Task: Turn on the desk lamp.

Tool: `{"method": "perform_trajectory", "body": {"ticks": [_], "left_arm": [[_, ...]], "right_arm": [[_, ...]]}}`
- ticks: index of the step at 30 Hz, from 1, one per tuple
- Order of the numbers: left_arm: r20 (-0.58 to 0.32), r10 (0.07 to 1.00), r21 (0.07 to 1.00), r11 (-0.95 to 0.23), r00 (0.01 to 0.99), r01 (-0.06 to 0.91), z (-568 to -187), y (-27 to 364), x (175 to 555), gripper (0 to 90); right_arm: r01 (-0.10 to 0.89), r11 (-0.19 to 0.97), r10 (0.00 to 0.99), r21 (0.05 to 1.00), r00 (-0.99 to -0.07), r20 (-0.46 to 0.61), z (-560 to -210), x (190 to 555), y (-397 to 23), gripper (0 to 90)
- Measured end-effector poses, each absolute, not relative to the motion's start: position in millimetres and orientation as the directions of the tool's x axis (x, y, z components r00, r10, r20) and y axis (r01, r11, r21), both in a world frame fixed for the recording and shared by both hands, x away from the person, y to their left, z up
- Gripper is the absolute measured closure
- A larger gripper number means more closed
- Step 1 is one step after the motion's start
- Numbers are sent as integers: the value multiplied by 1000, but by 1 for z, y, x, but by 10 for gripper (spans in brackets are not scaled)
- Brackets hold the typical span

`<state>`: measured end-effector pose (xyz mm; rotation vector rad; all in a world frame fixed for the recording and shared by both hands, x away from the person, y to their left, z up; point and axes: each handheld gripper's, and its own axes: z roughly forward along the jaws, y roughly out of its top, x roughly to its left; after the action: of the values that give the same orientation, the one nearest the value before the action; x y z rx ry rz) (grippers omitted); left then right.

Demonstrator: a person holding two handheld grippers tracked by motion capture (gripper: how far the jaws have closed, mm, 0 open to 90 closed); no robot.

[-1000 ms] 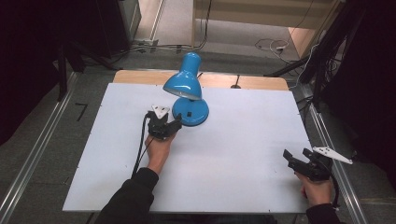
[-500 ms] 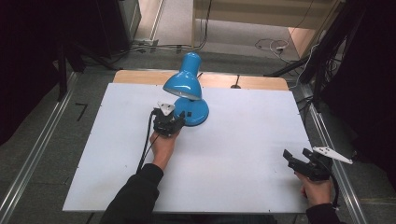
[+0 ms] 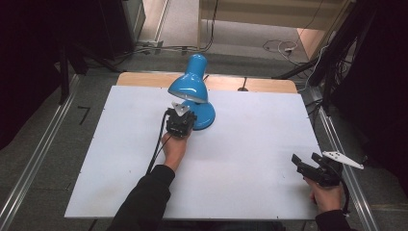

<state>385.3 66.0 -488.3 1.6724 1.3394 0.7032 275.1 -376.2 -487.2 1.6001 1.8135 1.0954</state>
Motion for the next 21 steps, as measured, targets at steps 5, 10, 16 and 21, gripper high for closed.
{"method": "perform_trajectory", "body": {"ticks": [5,10,16,21], "left_arm": [[-79,959,874,-63,271,482,-489,60,389,900],[-80,956,865,-74,281,497,-490,56,393,900],[-84,957,858,-73,278,509,-494,53,396,900],[-89,960,851,-66,266,520,-497,54,398,900]], "right_arm": [[580,-5,968,814,-200,149,-487,275,-377,151],[583,-10,968,813,-200,155,-487,275,-377,151],[581,-9,966,814,-204,156,-487,275,-377,151],[582,-12,966,813,-203,159,-487,274,-377,151]]}}
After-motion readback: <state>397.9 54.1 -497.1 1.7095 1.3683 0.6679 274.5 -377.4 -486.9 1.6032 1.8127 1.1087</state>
